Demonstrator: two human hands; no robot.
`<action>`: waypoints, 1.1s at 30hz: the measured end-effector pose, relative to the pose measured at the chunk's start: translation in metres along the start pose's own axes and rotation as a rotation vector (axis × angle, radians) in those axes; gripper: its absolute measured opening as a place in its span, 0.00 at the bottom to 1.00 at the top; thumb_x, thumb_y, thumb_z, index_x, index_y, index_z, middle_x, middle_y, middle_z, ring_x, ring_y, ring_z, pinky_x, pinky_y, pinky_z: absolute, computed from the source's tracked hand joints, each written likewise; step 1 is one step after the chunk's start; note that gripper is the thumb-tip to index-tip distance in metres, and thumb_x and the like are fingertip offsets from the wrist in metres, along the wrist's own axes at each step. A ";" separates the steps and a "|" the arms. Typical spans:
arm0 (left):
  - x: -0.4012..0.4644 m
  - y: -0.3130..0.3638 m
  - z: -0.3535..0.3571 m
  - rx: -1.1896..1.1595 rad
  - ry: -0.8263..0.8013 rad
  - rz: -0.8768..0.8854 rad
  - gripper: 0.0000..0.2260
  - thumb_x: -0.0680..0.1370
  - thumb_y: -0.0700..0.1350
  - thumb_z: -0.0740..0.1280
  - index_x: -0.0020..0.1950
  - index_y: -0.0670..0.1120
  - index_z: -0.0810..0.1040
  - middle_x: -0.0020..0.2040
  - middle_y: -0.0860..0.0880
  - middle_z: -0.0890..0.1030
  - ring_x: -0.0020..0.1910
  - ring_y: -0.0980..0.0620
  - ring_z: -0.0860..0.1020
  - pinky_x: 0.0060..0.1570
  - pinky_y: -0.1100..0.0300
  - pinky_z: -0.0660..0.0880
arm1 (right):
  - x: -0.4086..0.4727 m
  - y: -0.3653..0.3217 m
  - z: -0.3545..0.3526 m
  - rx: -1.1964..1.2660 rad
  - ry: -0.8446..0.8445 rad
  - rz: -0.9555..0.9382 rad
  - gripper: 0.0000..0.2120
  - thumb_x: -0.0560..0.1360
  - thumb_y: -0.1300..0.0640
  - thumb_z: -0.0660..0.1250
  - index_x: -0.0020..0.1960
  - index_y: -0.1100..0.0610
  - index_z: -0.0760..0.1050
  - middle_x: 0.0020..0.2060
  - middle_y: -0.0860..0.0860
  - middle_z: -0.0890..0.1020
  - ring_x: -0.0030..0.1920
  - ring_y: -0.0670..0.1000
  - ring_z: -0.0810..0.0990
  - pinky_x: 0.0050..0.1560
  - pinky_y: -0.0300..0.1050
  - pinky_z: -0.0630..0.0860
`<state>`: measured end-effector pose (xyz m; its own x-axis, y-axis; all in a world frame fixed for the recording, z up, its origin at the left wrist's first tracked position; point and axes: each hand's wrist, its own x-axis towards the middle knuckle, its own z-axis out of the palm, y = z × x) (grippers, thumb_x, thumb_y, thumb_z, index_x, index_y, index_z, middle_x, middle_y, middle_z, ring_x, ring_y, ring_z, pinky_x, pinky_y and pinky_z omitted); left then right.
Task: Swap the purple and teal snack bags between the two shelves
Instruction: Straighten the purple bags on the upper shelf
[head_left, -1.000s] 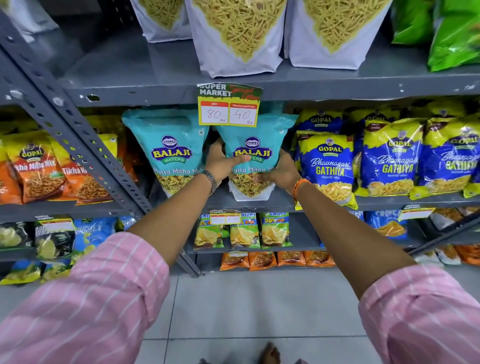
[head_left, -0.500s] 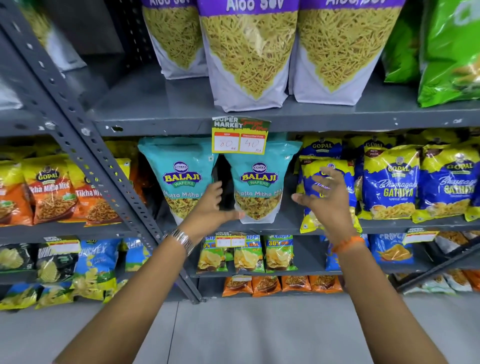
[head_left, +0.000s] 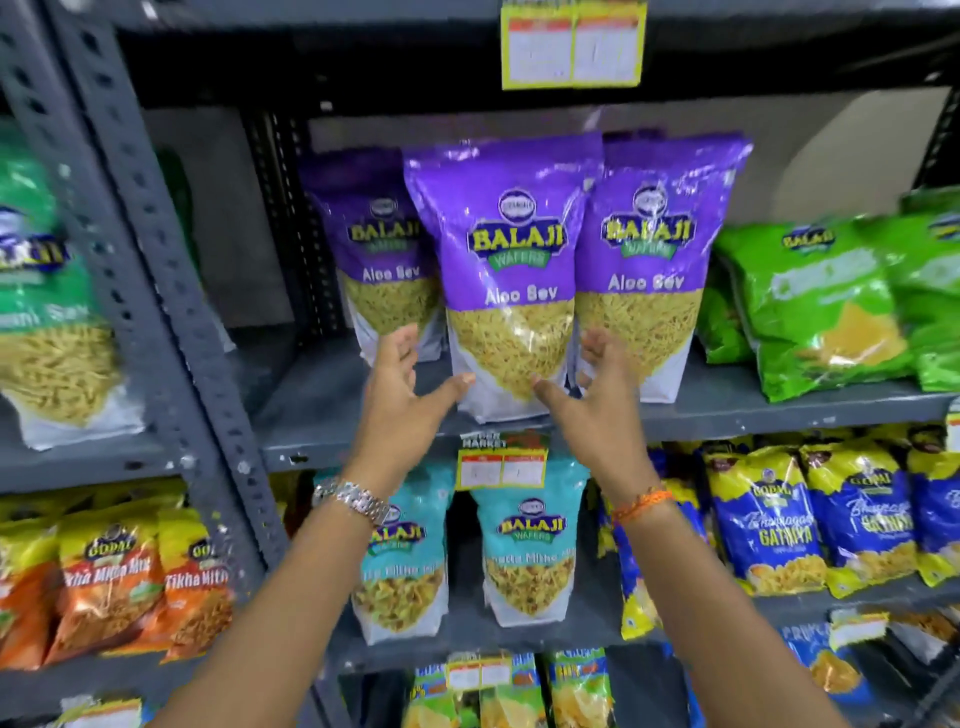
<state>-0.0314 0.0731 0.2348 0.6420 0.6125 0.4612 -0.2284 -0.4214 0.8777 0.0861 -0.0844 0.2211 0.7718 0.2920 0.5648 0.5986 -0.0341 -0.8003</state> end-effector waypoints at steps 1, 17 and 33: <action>0.008 0.000 0.004 0.041 -0.040 -0.026 0.34 0.72 0.49 0.79 0.74 0.49 0.67 0.72 0.51 0.73 0.72 0.53 0.72 0.75 0.56 0.66 | 0.003 -0.001 0.004 -0.043 -0.020 -0.001 0.37 0.71 0.51 0.75 0.75 0.58 0.63 0.70 0.51 0.72 0.72 0.54 0.71 0.74 0.58 0.68; 0.025 -0.008 0.009 0.058 -0.178 -0.052 0.26 0.74 0.44 0.77 0.69 0.50 0.71 0.65 0.57 0.80 0.64 0.59 0.77 0.63 0.64 0.73 | 0.016 -0.004 0.016 -0.048 -0.071 -0.027 0.18 0.73 0.50 0.74 0.60 0.43 0.74 0.54 0.48 0.85 0.55 0.52 0.84 0.58 0.59 0.81; 0.027 -0.011 -0.078 0.006 -0.100 -0.214 0.22 0.79 0.30 0.67 0.72 0.40 0.71 0.68 0.42 0.80 0.60 0.51 0.80 0.53 0.70 0.80 | 0.006 -0.041 0.091 -0.003 -0.227 0.001 0.16 0.73 0.60 0.75 0.60 0.55 0.78 0.46 0.51 0.85 0.47 0.54 0.85 0.46 0.43 0.78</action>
<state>-0.0686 0.1464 0.2482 0.7445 0.6192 0.2496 -0.0756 -0.2933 0.9530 0.0467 0.0055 0.2386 0.7045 0.4996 0.5040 0.5988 -0.0373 -0.8000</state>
